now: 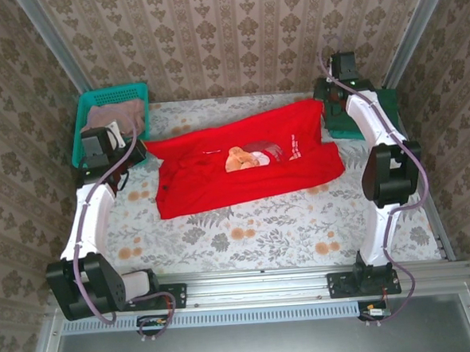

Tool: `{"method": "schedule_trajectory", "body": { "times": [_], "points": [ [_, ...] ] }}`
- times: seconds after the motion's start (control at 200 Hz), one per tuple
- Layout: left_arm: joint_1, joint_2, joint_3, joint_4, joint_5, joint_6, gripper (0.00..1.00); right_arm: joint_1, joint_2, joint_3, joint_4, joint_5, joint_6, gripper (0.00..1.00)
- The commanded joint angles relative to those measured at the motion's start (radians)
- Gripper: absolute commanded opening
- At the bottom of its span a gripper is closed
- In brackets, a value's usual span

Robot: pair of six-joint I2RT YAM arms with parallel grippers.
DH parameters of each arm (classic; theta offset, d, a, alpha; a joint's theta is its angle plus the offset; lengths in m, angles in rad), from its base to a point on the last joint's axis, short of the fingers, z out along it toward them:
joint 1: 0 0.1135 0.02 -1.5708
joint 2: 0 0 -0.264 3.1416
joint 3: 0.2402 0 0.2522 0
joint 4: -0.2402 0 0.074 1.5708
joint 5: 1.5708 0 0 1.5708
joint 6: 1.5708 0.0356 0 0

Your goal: Fold and stack the t-shirts

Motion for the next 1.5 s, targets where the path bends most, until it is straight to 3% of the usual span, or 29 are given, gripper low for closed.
{"method": "schedule_trajectory", "body": {
  "times": [0.0,0.41,0.52,0.69,0.92,1.1,1.165,1.225,1.29,1.395,1.495],
  "points": [
    [0.011,0.008,0.018,0.025,-0.008,0.022,0.0,-0.002,-0.024,-0.029,-0.008,0.065,-0.016,0.0],
    [0.014,0.044,0.036,0.018,0.026,0.038,0.0,-0.018,0.194,0.091,-0.066,0.09,-0.073,0.0],
    [0.003,-0.036,-0.055,0.033,0.025,0.008,0.0,-0.031,0.14,-0.024,-0.045,0.077,-0.067,0.0],
    [-0.109,-0.191,-0.271,0.045,-0.032,-0.043,0.0,-0.073,0.039,-0.268,0.088,-0.017,0.005,0.0],
    [-0.139,-0.397,-0.448,-0.038,-0.083,-0.091,0.0,-0.087,0.008,-0.395,0.134,-0.035,0.025,0.0],
    [-0.149,-0.405,-0.505,-0.063,-0.076,-0.079,0.0,-0.088,-0.011,-0.444,0.133,-0.055,0.045,0.14],
    [-0.155,-0.408,-0.517,-0.061,-0.065,-0.087,0.0,-0.087,-0.034,-0.457,0.121,-0.058,0.048,0.3],
    [-0.167,-0.409,-0.525,-0.054,-0.066,-0.095,0.05,-0.086,-0.055,-0.451,0.087,-0.053,0.057,0.33],
    [-0.178,-0.404,-0.529,-0.043,-0.066,-0.099,0.19,-0.083,-0.084,-0.449,0.057,-0.051,0.067,0.38],
    [-0.186,-0.387,-0.521,-0.047,-0.046,-0.102,0.33,-0.055,-0.14,-0.455,0.019,-0.033,0.076,0.41],
    [-0.187,-0.392,-0.478,-0.091,-0.055,-0.089,0.39,0.012,-0.176,-0.479,0.038,-0.024,0.069,0.45]
  ]
}}
